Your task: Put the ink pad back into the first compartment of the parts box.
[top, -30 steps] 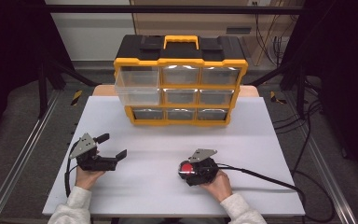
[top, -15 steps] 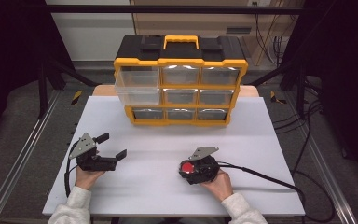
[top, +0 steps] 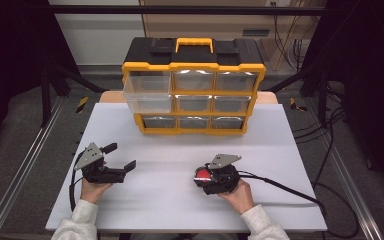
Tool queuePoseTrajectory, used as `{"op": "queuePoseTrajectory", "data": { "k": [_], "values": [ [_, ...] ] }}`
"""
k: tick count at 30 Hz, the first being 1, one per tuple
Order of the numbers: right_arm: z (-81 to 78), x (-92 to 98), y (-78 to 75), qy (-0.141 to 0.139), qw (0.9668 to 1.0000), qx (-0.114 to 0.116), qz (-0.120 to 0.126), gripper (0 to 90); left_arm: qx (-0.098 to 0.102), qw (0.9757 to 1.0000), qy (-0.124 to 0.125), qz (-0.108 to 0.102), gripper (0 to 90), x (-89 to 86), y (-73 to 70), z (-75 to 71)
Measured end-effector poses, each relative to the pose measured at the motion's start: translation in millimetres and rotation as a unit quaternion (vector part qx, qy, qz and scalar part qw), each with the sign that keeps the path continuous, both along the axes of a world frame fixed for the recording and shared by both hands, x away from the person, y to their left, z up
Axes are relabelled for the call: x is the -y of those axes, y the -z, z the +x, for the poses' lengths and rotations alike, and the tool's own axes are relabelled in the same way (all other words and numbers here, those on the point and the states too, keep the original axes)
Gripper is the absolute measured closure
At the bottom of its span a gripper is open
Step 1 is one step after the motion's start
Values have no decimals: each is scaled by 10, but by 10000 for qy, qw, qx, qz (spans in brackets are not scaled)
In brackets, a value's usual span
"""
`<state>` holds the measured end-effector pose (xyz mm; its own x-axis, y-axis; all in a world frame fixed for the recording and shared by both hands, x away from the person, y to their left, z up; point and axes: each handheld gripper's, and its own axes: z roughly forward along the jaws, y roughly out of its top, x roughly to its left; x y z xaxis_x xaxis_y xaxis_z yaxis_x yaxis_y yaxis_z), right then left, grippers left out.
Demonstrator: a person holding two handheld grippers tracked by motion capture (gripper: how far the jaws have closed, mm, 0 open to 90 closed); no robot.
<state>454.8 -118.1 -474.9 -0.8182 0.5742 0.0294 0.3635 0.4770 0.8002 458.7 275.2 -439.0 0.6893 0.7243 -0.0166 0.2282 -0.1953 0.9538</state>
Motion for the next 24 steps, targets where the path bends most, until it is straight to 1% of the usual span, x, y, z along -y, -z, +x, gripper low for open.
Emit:
{"op": "queuePoseTrajectory", "data": {
  "k": [3, 14, 17, 24],
  "values": [
    [-12, 29, -56, 30, 10000, 76, 30, 302, -3, 10000, -3, -3, 14, -1, 0, 0],
    [-36, 110, -205, 88, 9996, 241, 151, 302, -14, 10000, -2, -8, 14, -1, 3, 5],
    [-46, 147, -272, 108, 9992, 296, 243, 301, -23, 10000, -5, -9, 14, 2, 5, 9],
    [-55, 200, -367, 173, 9986, 371, 333, 301, -6, 10000, 20, 9, 14, 6, -1, 4]
  ]
}}
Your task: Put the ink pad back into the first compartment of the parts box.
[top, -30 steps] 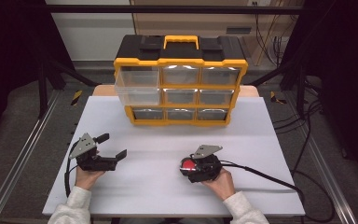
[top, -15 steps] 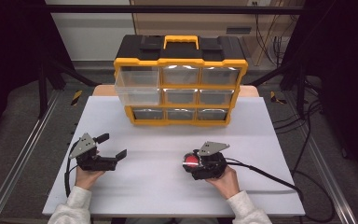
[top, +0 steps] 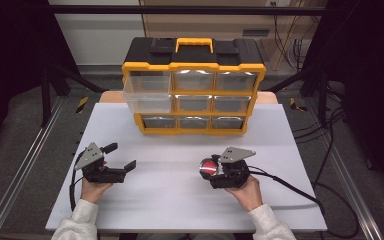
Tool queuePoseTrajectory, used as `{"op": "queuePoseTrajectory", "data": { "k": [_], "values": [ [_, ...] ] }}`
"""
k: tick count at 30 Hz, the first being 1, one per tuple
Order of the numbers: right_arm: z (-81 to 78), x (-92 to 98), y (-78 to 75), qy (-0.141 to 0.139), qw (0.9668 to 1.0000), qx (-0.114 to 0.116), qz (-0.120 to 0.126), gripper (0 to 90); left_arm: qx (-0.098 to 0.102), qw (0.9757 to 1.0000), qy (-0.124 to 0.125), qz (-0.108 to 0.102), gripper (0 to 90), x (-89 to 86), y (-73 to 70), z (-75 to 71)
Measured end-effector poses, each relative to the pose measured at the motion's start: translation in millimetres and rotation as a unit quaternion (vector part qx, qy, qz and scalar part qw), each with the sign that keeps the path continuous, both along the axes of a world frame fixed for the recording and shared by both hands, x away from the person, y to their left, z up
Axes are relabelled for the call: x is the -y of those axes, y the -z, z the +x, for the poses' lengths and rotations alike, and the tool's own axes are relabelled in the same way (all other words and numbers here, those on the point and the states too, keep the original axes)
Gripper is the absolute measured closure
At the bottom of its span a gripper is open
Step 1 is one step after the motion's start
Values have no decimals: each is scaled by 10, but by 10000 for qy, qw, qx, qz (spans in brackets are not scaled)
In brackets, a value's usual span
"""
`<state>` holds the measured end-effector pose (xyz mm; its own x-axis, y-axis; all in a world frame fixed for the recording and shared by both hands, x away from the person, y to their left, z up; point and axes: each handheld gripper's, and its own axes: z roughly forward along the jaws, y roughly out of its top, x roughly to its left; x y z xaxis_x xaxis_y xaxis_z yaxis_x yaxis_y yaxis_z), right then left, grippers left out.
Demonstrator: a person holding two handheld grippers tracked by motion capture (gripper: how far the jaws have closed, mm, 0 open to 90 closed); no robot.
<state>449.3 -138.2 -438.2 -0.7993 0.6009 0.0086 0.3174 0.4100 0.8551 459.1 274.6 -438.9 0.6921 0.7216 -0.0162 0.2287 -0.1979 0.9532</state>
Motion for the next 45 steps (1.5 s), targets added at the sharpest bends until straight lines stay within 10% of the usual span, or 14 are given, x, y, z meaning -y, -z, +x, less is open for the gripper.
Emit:
{"op": "queuePoseTrajectory", "data": {
  "k": [45],
  "values": [
    [40, -166, -885, -73, 9974, 558, 456, 301, -21, 10000, -32, 0, 13, -12, 6, 2]
  ]
}}
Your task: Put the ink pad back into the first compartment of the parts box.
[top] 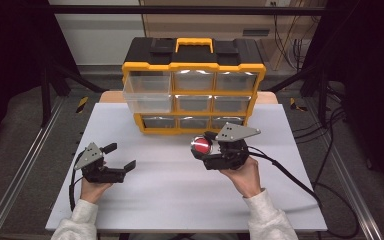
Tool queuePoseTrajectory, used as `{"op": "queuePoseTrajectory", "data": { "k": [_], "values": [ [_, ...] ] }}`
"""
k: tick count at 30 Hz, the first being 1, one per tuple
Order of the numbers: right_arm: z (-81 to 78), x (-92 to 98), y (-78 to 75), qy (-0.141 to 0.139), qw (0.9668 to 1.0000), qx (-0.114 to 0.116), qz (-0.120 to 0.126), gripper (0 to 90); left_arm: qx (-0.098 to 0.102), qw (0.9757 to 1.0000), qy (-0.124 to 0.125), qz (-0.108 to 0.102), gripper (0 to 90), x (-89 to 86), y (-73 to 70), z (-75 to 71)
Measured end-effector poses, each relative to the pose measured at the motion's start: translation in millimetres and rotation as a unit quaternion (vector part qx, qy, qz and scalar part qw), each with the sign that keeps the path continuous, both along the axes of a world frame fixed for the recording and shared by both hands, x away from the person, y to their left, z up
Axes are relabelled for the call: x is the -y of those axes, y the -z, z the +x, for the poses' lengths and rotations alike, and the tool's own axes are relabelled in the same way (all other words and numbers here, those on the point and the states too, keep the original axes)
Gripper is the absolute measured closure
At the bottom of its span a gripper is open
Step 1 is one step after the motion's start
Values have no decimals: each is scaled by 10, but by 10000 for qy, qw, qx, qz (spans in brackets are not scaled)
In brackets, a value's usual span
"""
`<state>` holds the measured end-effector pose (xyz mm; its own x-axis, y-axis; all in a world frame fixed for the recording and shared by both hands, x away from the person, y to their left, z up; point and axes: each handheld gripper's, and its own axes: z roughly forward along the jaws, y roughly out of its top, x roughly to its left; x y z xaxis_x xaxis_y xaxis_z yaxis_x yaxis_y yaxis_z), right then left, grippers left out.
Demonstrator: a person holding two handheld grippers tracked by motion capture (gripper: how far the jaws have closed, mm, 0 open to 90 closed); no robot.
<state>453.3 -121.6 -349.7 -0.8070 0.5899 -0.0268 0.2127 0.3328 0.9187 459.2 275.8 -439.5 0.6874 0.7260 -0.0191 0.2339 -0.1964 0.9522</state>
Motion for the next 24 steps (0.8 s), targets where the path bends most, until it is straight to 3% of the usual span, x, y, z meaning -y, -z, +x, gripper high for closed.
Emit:
{"op": "queuePoseTrajectory", "data": {
  "k": [24],
  "values": [
    [155, -99, -441, 52, 9996, 207, 206, 301, -1, 10000, -8, 2, 13, -9, 0, 0]
  ]
}}
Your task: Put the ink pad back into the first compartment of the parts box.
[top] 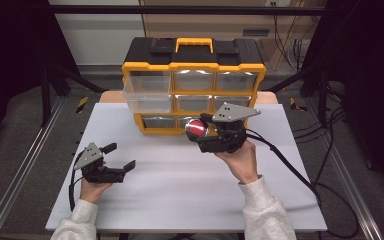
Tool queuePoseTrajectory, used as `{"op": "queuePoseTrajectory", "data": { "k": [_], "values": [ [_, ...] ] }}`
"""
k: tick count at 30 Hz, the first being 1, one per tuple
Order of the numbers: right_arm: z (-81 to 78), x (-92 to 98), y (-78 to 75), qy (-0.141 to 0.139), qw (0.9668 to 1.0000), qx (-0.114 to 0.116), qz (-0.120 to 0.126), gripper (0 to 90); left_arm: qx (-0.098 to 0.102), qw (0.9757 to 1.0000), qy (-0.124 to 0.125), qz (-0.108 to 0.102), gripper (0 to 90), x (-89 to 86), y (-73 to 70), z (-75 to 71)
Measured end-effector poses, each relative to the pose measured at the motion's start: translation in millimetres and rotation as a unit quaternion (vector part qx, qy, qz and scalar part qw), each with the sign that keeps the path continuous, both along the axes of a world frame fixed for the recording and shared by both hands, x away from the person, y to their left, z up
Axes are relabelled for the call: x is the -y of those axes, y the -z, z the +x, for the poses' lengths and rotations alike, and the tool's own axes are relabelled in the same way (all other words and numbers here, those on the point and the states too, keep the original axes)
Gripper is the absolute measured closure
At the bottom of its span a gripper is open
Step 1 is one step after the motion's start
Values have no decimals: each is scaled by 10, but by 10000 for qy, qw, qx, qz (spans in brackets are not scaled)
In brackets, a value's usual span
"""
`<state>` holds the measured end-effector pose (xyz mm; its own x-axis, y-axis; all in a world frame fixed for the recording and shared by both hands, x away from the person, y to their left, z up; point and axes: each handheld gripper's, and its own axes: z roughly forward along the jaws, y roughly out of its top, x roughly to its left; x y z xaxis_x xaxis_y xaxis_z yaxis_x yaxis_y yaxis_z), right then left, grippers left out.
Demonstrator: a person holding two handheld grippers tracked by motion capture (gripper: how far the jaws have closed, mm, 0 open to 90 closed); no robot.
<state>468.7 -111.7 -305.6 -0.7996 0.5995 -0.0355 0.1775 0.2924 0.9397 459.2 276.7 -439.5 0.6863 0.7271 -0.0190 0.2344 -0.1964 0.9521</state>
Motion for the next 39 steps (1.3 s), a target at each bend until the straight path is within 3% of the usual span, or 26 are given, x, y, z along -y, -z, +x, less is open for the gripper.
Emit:
{"op": "queuePoseTrajectory", "data": {
  "k": [20, 39],
  "values": [
    [136, -155, -393, -68, 9998, 152, 144, 302, 1, 10000, -3, 1, 13, -5, 1, 1],
    [240, -260, -787, 42, 9993, 363, 120, 302, -2, 10000, 12, 11, 13, 1, 2, -1]
  ]
}}
